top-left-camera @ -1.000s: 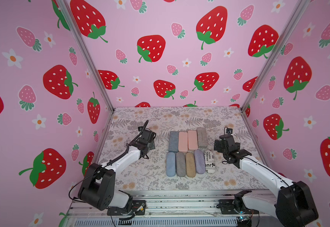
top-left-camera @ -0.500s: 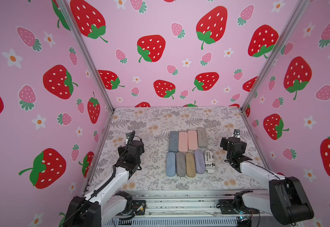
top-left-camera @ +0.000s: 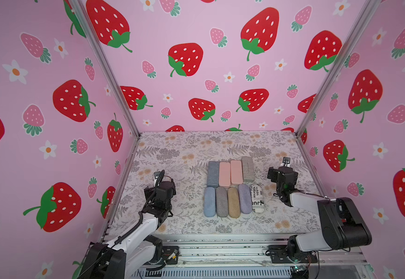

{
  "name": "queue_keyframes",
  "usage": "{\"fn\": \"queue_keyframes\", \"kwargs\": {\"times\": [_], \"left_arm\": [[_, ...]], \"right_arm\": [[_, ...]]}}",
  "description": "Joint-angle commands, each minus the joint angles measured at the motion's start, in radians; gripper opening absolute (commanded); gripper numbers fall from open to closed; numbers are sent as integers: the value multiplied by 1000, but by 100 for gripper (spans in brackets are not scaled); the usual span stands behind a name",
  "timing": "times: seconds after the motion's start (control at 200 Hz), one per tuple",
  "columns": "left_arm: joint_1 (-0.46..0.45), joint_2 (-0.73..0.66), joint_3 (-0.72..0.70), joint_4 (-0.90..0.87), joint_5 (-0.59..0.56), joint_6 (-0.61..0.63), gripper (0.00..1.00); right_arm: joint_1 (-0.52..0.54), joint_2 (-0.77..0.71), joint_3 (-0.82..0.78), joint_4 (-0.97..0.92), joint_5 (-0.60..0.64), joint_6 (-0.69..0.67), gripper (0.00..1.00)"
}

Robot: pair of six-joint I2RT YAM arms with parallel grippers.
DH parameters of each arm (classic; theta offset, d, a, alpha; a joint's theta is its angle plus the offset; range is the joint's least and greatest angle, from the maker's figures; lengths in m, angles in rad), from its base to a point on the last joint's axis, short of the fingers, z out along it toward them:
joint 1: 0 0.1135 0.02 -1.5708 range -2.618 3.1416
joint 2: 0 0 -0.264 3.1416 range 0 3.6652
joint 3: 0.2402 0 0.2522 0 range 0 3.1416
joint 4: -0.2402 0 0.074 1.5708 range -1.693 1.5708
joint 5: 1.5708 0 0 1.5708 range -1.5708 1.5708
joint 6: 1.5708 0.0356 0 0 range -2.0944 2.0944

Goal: Close the glasses case
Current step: Reset both arms

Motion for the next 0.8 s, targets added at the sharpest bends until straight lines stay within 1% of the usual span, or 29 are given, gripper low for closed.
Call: {"fn": "queue_keyframes", "kwargs": {"times": [0.0,0.25,0.38,0.545,0.795], "left_arm": [[8,-11,6,28,-7,3,99],[20,1,1,63,2,36,100],[31,7,1,77,6,44,100],[49,-1,-2,75,31,42,100],[86,-106,-48,51,72,50,99]], "right_arm": [[-5,20,22,59,-36,-39,99],[-5,22,-6,133,-78,-87,99],[-18,37,-67,272,-75,-92,99],[-37,89,-42,281,-76,-78,99],[-43,84,-40,268,-86,-71,99]]}}
